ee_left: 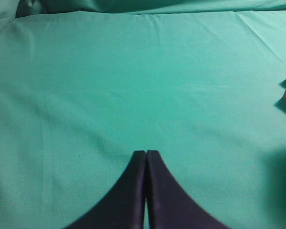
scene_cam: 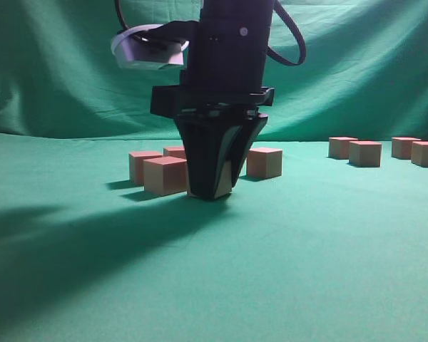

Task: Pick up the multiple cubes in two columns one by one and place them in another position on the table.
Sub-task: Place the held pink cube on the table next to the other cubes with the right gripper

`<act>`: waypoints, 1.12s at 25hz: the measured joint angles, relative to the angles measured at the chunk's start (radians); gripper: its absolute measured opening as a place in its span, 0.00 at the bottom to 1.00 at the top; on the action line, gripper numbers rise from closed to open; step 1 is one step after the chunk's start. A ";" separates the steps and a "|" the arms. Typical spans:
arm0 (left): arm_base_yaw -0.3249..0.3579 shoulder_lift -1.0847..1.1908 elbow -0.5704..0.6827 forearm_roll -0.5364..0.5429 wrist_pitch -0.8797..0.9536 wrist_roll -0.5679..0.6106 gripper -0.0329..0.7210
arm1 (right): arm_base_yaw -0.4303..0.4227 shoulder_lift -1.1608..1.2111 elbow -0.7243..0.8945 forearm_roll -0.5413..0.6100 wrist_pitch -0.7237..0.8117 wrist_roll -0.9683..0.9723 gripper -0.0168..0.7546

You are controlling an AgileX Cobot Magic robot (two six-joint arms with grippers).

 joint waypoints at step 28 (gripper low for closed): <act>0.000 0.000 0.000 0.000 0.000 0.000 0.04 | 0.000 0.000 -0.111 0.021 0.198 0.000 0.86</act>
